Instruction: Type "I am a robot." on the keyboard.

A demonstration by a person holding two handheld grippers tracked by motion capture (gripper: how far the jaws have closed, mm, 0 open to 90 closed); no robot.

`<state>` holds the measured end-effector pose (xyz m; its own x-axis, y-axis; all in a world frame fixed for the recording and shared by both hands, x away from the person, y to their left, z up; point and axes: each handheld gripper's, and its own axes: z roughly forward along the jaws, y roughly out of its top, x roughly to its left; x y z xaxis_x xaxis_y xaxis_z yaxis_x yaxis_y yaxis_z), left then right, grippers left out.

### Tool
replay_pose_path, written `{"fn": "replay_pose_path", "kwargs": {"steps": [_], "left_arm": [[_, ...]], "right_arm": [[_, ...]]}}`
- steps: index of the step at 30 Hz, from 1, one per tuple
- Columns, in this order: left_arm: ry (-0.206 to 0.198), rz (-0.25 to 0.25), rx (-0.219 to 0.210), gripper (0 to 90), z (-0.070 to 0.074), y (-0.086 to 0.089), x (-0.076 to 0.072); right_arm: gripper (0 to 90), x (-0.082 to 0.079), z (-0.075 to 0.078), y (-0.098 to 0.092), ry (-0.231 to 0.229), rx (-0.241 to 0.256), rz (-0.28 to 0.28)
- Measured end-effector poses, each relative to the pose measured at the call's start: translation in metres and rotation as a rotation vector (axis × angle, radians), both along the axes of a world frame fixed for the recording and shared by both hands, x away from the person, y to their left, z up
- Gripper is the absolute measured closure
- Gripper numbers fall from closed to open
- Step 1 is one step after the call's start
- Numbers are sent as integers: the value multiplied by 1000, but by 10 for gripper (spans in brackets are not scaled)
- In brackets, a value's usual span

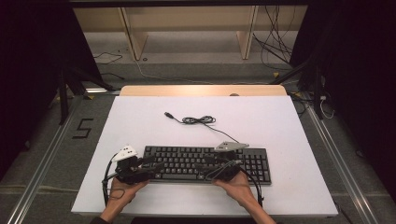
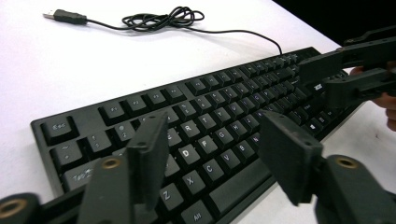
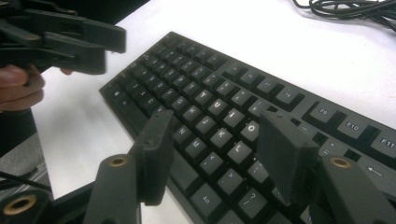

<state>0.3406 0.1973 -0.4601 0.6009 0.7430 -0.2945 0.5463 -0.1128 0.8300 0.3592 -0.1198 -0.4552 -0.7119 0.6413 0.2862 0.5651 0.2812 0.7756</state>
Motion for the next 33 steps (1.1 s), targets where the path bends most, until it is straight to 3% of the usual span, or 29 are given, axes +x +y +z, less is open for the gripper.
{"fn": "replay_pose_path", "kwargs": {"steps": [7,12,13,21,33], "left_arm": [[13,-26,40,583,0,-10,12],[18,-37,45,700,1,-15,18],[21,-50,66,721,2,-19,21],[49,-75,102,876,-2,-32,31],[92,-105,160,889,-9,-50,46]], "right_arm": [[440,-8,0,-3,-9,-3,8],[429,-11,-1,-6,-6,-1,8],[427,-11,-2,-7,-8,2,8],[404,-15,3,-13,-21,17,7],[386,-22,1,-14,-23,-1,14]]}}
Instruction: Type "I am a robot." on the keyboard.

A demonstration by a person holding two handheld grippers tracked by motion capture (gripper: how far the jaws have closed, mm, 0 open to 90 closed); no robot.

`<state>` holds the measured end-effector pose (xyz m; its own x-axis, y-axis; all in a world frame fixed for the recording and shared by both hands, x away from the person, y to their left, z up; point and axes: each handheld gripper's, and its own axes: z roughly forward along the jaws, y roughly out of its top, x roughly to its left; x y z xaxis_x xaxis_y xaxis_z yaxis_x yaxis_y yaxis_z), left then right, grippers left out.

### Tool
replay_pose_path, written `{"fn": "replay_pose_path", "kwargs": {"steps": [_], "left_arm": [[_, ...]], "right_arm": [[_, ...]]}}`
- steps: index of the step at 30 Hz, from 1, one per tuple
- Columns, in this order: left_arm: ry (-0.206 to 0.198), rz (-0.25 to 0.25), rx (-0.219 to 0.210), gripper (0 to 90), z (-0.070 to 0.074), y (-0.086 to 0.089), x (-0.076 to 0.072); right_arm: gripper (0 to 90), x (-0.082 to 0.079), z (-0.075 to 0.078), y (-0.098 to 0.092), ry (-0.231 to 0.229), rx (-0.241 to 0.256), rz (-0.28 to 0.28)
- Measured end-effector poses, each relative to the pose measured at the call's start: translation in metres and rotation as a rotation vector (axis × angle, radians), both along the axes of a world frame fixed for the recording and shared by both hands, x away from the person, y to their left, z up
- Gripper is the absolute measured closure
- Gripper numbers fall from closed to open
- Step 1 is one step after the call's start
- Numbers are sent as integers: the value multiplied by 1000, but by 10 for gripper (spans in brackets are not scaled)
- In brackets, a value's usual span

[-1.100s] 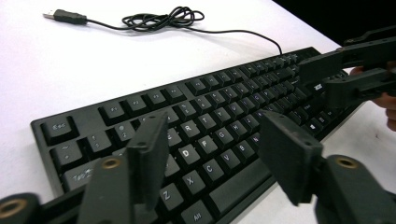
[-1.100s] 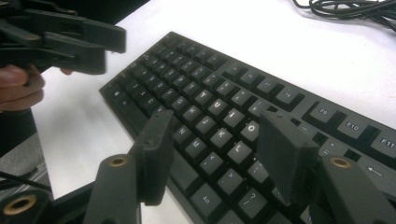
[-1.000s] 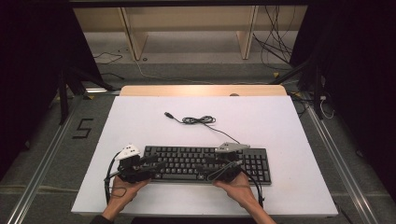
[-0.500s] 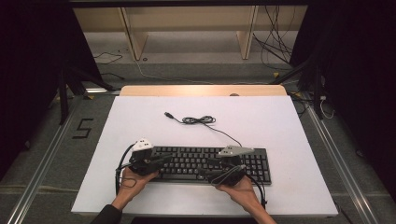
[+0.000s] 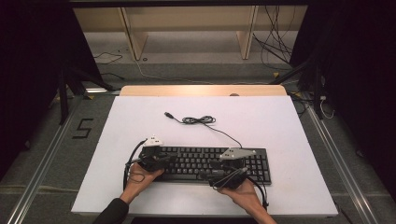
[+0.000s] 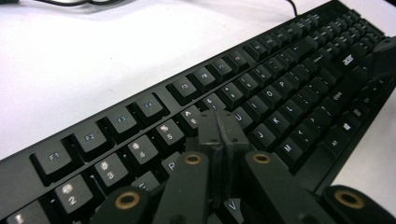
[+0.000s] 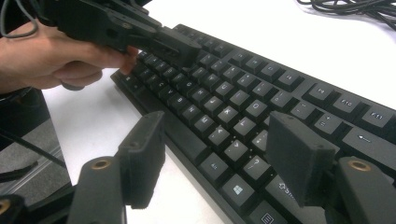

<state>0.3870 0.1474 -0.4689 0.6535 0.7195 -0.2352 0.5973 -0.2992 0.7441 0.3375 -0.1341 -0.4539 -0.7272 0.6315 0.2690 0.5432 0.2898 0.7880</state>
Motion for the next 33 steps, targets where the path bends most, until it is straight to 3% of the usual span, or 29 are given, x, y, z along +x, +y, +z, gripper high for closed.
{"fn": "replay_pose_path", "kwargs": {"steps": [26,32,33], "left_arm": [[23,2,48,892,-11,-4,5],[16,15,48,889,-9,-4,4],[13,21,31,889,-8,-3,5]], "right_arm": [[387,-3,-1,2,3,-12,12],[386,-3,-1,2,-2,-11,13],[386,-3,-1,2,-2,-11,13]]}}
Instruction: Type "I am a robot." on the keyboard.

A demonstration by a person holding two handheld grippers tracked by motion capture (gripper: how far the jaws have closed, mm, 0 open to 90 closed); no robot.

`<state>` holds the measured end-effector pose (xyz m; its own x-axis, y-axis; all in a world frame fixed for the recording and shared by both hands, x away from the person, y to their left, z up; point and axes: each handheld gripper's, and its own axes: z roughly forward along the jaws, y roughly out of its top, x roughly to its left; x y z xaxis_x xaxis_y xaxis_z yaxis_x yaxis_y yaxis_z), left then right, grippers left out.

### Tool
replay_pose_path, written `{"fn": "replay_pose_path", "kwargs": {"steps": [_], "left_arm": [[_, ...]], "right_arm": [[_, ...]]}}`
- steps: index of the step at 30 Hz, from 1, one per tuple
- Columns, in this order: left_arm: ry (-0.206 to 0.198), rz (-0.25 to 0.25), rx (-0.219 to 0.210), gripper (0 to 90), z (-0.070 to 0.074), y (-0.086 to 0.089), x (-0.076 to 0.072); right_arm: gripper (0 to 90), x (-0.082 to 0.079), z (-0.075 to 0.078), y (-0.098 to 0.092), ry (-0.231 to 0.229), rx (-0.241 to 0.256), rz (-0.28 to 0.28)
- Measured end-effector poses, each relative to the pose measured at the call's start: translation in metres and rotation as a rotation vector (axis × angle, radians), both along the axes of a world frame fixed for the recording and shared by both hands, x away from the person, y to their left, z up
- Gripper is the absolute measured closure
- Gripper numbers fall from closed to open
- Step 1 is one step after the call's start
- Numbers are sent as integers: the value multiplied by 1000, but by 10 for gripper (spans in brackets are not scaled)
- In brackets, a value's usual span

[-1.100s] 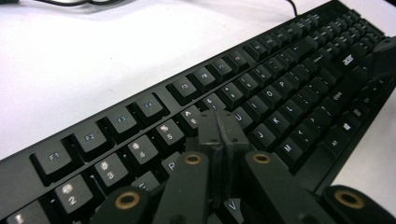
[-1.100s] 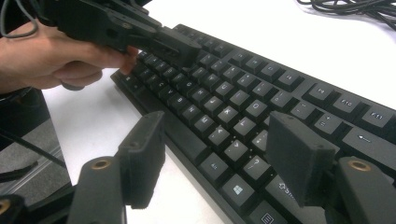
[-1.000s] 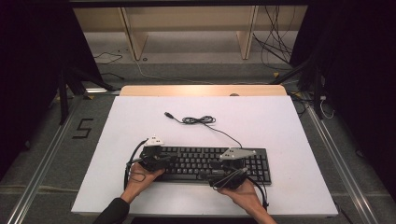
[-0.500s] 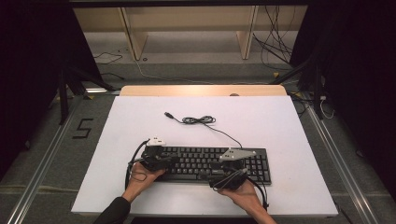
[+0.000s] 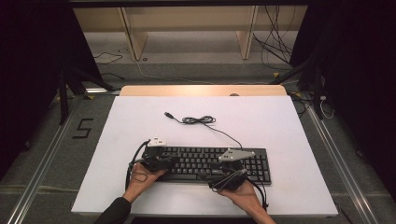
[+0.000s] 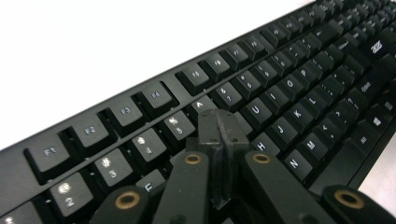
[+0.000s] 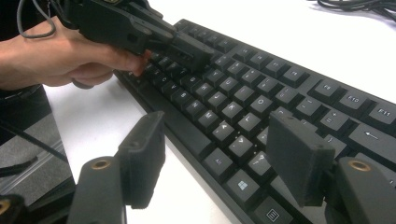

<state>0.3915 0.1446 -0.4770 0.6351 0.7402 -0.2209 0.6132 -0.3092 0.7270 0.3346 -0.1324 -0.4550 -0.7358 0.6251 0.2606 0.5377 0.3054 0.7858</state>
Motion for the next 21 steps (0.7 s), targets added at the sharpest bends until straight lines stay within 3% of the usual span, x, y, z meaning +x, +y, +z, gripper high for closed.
{"fn": "replay_pose_path", "kwargs": {"steps": [3,10,17,21], "left_arm": [[-14,20,-43,863,7,6,-1],[-30,20,-97,785,14,13,-5],[-44,12,-149,656,20,24,-14],[-59,-6,-182,539,25,28,-22]], "right_arm": [[387,1,1,-1,-3,4,-7],[387,2,2,-3,-9,4,-14],[387,3,2,-4,-11,3,-20],[387,3,3,-4,-13,5,-22]]}}
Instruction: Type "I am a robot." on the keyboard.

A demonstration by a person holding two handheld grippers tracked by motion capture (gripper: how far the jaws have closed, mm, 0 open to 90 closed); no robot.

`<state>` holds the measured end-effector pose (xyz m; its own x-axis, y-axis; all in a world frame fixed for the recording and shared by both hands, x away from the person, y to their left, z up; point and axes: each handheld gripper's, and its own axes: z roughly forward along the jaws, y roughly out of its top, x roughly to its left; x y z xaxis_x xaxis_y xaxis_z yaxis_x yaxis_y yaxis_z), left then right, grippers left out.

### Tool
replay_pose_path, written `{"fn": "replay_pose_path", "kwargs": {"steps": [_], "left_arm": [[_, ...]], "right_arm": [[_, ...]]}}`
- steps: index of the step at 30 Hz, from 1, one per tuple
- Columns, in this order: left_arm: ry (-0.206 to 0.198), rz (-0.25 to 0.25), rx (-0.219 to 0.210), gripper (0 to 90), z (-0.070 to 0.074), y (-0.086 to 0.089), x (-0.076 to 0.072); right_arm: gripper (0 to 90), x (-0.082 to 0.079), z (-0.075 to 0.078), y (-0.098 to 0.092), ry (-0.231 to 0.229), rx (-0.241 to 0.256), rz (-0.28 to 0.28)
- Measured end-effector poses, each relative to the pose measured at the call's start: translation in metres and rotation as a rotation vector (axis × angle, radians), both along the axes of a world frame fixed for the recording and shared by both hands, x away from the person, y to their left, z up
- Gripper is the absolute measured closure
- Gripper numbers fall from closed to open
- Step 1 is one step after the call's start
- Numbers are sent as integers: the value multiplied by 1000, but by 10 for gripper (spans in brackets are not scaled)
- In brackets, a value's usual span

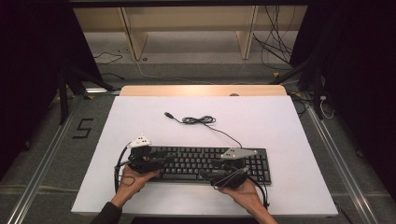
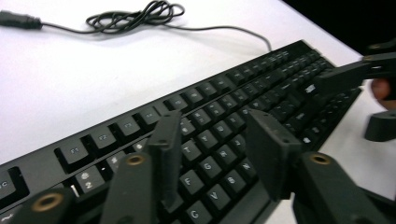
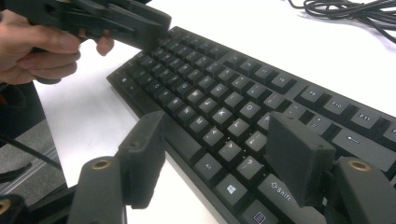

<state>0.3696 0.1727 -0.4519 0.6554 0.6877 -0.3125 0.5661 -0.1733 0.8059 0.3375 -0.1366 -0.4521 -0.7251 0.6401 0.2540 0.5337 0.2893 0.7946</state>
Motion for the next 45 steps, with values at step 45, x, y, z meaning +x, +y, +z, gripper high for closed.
{"fn": "replay_pose_path", "kwargs": {"steps": [45], "left_arm": [[-72,43,-71,265,-1,32,-43]], "right_arm": [[502,12,-7,10,26,-26,5]]}}
